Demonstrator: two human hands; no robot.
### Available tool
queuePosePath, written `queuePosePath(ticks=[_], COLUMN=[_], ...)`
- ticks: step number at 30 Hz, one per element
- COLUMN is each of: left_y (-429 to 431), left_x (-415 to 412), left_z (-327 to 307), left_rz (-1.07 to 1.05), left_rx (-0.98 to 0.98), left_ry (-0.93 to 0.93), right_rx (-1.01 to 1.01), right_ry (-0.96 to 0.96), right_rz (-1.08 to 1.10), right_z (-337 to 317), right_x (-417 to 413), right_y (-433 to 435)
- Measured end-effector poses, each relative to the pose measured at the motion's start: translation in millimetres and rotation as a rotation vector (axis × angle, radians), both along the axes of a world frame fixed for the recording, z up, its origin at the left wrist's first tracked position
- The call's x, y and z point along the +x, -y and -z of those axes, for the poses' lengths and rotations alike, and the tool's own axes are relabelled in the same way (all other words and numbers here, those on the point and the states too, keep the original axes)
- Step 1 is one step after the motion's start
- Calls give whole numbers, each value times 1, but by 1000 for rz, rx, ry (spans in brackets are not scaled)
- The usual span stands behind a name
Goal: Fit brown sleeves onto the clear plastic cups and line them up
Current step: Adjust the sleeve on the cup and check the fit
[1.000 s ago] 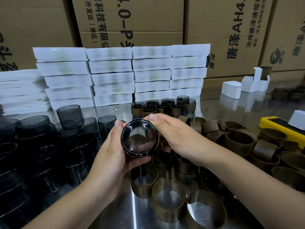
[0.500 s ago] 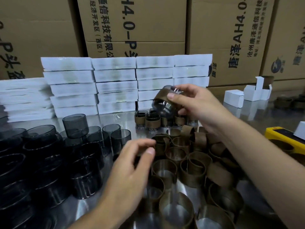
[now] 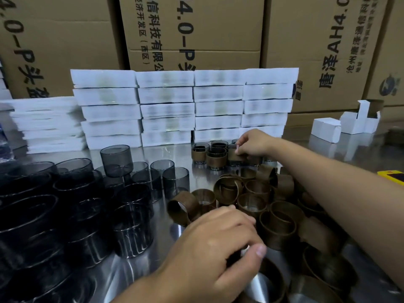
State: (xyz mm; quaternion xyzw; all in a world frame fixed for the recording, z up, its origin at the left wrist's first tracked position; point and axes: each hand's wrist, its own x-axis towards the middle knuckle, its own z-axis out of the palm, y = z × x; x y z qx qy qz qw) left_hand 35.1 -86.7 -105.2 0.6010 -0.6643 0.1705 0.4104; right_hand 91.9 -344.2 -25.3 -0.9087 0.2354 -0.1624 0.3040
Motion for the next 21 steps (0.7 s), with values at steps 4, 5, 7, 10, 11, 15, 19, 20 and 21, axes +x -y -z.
queuePosePath(ticks=[4,5,7,10,11,15,19,20,21], left_y=[-3,-3,-4,-6,-7,-9,-8,-8,-7], left_x=[1,0,-1,-3,-4,-4,-4,-4,-4], left_z=[-4,-5,-7,-8,-9,-11,-10,-9,-9], left_rz=[47,43,40,36,32,9,-4,-10,-18], left_rx=[61,61,65,96,111,122,122,123,120], left_ry=[-26,-23,-23,-29,-34,-19,-4,0,8], right_rx=[-46,-69,-105,-123,-123,-93,4,26,66], right_ry=[-39,-52,-94,-167,-179,-191,-175,-156,-126], right_rz=[43,57,76,67,64,31,-97,-134,-177], right_z=[12,13,16,20,20,15,11,8,5], right_x=[17,19,23,23,20,17,16,16,18], right_y=[-8,-11,-14,-13,-15,-21,-39,-48,-57])
